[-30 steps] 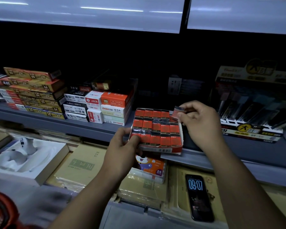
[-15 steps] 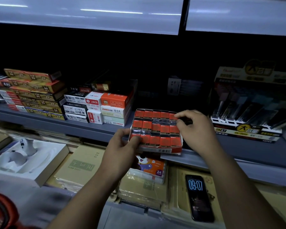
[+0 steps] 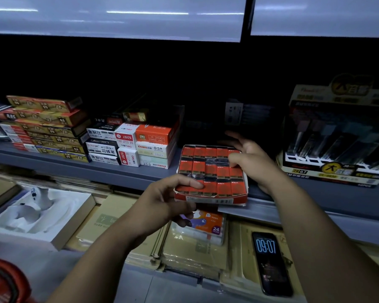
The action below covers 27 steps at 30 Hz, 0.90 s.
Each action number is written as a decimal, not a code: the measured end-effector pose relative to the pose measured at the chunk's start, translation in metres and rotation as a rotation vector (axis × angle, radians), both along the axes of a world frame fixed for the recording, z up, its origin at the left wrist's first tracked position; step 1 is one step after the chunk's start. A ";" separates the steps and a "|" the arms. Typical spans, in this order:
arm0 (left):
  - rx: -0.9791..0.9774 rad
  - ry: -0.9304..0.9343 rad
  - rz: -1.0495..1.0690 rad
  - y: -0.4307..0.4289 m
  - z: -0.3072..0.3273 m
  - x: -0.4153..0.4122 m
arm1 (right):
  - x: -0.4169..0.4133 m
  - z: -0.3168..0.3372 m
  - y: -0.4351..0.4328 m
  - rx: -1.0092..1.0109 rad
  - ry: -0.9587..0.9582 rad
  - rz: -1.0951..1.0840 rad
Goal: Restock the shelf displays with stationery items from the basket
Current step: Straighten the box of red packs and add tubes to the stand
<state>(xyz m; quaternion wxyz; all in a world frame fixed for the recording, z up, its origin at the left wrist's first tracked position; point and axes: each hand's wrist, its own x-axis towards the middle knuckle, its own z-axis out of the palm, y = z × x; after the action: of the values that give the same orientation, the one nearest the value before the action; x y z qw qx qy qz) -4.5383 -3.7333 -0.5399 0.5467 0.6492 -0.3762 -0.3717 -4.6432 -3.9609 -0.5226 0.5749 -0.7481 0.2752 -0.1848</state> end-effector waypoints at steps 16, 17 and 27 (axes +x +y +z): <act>-0.037 -0.015 -0.053 -0.009 -0.010 0.006 | 0.002 -0.005 -0.002 0.048 -0.043 0.006; -0.039 -0.011 -0.054 -0.009 -0.010 0.006 | 0.002 -0.005 -0.002 0.050 -0.044 0.006; -0.042 -0.051 -0.068 -0.009 -0.016 0.008 | 0.002 -0.007 -0.003 0.105 -0.094 -0.041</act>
<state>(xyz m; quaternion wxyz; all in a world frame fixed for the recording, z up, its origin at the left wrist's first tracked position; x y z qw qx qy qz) -4.5301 -3.7419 -0.5554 0.5376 0.6336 -0.4195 -0.3654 -4.6417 -3.9635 -0.5294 0.6216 -0.7016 0.2726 -0.2170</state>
